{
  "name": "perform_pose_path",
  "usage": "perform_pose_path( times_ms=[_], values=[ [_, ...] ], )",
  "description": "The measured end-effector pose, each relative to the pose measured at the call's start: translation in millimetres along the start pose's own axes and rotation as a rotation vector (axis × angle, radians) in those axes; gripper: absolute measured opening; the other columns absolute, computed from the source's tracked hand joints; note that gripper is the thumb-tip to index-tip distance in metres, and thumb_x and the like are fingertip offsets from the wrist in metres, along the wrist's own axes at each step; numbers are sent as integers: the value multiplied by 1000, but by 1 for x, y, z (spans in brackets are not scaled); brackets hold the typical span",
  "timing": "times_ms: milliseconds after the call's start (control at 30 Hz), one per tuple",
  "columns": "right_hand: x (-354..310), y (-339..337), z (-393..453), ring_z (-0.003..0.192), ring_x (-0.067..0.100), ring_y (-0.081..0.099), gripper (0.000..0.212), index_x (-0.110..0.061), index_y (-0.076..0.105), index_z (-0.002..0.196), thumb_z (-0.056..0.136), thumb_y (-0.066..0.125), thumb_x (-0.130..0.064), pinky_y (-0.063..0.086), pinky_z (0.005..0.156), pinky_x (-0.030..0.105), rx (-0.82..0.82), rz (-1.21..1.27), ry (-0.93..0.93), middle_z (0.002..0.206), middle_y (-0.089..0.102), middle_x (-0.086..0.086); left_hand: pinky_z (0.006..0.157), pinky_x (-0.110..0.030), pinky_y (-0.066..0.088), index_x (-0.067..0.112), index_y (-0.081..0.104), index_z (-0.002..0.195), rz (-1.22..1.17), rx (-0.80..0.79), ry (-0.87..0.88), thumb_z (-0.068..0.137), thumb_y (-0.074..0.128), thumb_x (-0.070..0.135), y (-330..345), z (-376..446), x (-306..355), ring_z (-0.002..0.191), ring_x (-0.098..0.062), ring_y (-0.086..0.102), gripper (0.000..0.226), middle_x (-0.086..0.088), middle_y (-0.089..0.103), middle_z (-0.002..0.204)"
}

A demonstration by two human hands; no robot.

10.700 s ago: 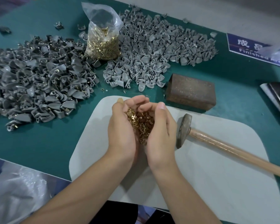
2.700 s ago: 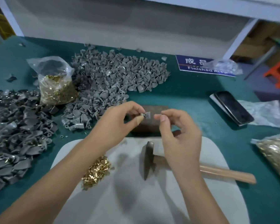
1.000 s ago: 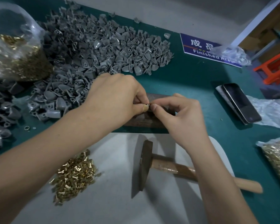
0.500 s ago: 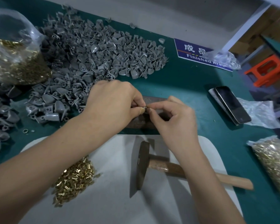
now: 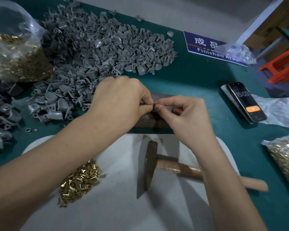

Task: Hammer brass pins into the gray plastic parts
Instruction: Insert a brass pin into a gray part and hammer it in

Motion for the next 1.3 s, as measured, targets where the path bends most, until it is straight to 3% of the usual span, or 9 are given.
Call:
perform_pose_path(
  times_ms=[100, 267, 400, 500, 700, 833, 1000, 1167, 1300],
  values=[
    [1, 1, -4, 59, -4, 60, 10, -26, 83, 92, 88, 80, -18, 39, 55, 6, 51, 49, -4, 65, 67, -21, 74, -29, 37, 46, 75, 100, 1, -6, 4, 90, 69, 54, 2, 0, -1, 94, -12, 64, 15, 15, 71, 90],
    [5, 3, -6, 76, 7, 70, 13, -43, 79, 87, 87, 77, -29, 58, 67, 35, 74, 45, 2, 82, 74, -12, 74, -29, 36, 47, 75, 97, -16, -14, -11, 88, 69, 55, 3, 1, -4, 92, -12, 64, 14, 15, 70, 88],
    [-6, 0, -15, 70, 3, 57, 19, -33, 80, 102, 89, 78, -20, 42, 67, 13, 119, -38, -99, 73, 59, -13, 73, -29, 38, 46, 75, 99, 1, -29, -4, 89, 68, 55, 2, 2, -4, 93, -11, 64, 15, 16, 70, 89],
    [-15, -18, -38, 75, 6, 52, 13, -26, 77, 107, 94, 72, -23, 36, 69, 13, 195, -130, -187, 80, 51, -13, 71, -28, 35, 45, 76, 98, -3, -36, -12, 89, 69, 53, 3, 2, -5, 90, -8, 63, 14, 18, 70, 88],
    [7, -22, -109, 97, 11, 57, 27, -30, 76, 108, 94, 67, -51, 48, 82, 30, -113, -356, -196, 100, 60, -15, 65, -27, 30, 45, 75, 96, -26, -56, -33, 88, 71, 54, 6, 2, -6, 81, -5, 58, 13, 20, 70, 84],
    [0, -18, -125, 85, 20, 60, 26, -22, 73, 106, 98, 62, -44, 47, 74, 34, -165, -537, -320, 98, 60, -7, 56, -18, 27, 44, 76, 92, -59, -77, -41, 86, 73, 52, 7, 2, -9, 75, 0, 54, 10, 21, 69, 79],
    [-7, -55, -107, 73, 3, 58, 18, -37, 53, 110, 94, 55, -47, 44, 56, 33, -46, -548, -244, 100, 57, -18, 56, -15, 26, 42, 75, 91, -91, -99, -53, 85, 74, 51, 8, 3, -11, 66, 5, 49, 11, 22, 66, 75],
    [-1, -72, -86, 69, 9, 59, 22, -40, 52, 109, 93, 54, -55, 52, 60, 41, 65, -384, -126, 90, 65, -19, 56, -16, 26, 42, 74, 91, -81, -101, -57, 86, 73, 49, 8, 2, -11, 72, 3, 50, 9, 22, 64, 75],
    [2, -65, -88, 77, -4, 57, 29, -41, 53, 111, 89, 53, -60, 46, 61, 27, 73, -498, -116, 98, 63, -28, 58, -15, 28, 42, 75, 91, -84, -106, -56, 87, 72, 49, 8, 2, -10, 79, -1, 56, 9, 21, 68, 80]
  ],
)
Point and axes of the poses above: each hand's wrist, its own z-axis towards the middle knuckle, its own y-axis out of the palm, x = y × z, the point moved 7 cm from there along z, towards the middle knuckle
